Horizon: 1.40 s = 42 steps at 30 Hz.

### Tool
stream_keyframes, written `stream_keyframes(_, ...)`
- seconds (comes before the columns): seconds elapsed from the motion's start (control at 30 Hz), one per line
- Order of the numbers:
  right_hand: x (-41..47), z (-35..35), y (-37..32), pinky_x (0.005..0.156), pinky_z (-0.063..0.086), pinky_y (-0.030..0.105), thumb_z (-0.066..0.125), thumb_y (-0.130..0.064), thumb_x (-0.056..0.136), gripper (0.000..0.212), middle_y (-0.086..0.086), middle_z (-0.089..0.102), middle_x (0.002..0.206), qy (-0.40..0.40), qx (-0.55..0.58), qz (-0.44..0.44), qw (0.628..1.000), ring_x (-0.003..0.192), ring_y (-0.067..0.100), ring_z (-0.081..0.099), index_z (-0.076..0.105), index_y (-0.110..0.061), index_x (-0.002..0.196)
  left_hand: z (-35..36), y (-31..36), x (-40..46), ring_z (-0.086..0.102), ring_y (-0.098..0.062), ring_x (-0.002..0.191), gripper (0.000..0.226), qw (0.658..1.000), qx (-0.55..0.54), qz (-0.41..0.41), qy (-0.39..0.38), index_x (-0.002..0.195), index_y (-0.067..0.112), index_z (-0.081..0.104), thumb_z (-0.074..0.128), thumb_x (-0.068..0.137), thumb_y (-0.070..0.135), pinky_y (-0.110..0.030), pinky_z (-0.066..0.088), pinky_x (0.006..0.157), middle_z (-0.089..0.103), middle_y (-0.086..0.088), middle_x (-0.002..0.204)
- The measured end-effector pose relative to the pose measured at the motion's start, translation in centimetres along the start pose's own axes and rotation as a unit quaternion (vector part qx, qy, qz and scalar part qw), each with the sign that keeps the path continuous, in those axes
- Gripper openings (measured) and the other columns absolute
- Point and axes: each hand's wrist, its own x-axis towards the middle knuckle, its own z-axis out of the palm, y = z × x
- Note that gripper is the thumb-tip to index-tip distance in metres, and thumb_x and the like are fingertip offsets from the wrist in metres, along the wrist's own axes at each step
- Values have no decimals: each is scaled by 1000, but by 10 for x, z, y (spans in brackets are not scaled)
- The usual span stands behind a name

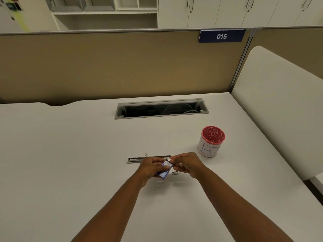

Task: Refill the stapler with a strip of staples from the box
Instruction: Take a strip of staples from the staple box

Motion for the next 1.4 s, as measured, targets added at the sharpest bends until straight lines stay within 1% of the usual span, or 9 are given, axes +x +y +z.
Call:
stream_keyframes(0.27,2,6,2,68,57,31,71,2,71,19,21,69,86,57,-67,-31,996,63,23,63,70,5,89,3,-1,2,65,-9,62,37,1000,-11,-8,13,102,4,68,80,67,7,-15,52,45,68,-2,75)
stream_keyframes(0.4,-1,8,1,79,59,38,69,2,73,17,20,68,81,68,-102,-42,992,59,20,61,70,5,89,4,0,2,64,-11,64,39,1000,-13,-3,20,104,3,67,79,68,6,-14,52,44,68,-9,84)
stream_keyframes(0.53,-7,8,-2,63,56,26,61,6,77,20,25,68,102,14,-94,-44,994,79,25,64,66,9,96,3,0,1,65,-4,53,31,1000,-16,3,19,99,6,69,78,69,6,-13,51,44,68,-1,72)
stream_keyframes(0.7,-7,1,0,80,56,37,62,3,78,21,19,66,99,-65,-128,-91,985,87,25,63,66,-1,98,2,-1,1,64,1,46,22,999,-31,6,30,91,13,69,76,71,7,-13,51,44,67,3,69)
stream_keyframes(0.83,-5,1,8,83,53,36,80,-11,66,56,3,58,103,-116,-239,-147,953,94,20,61,54,-16,115,2,-3,3,66,-7,57,27,997,-59,-3,49,98,6,68,76,72,10,-16,54,49,69,-6,78)
stream_keyframes(0.97,-3,7,17,76,52,25,86,-18,57,68,7,56,116,-54,-394,-257,881,96,19,59,54,-12,116,7,-4,3,66,-14,68,32,996,-78,0,46,105,5,68,74,75,13,-20,56,57,69,-13,89)
stream_keyframes(1.13,7,-2,21,63,45,3,83,-7,57,54,12,60,113,24,-331,-257,908,89,18,60,62,-10,107,2,-11,4,67,-18,74,27,994,-96,-13,55,106,4,66,68,81,15,-23,57,62,68,-12,95)
stream_keyframes(1.27,18,-18,25,88,49,33,77,-3,64,50,15,60,117,133,-323,-210,913,102,28,59,60,-8,110,-11,-25,3,65,-17,67,17,991,-82,-18,108,96,7,66,69,79,8,-25,55,61,68,-8,82)
stream_keyframes(1.4,28,-31,30,90,43,33,71,-6,73,42,17,62,118,163,-383,-190,889,108,29,56,58,-3,113,-22,-37,1,62,-15,58,8,983,-76,-23,166,78,12,66,69,78,5,-16,53,45,65,-5,70)
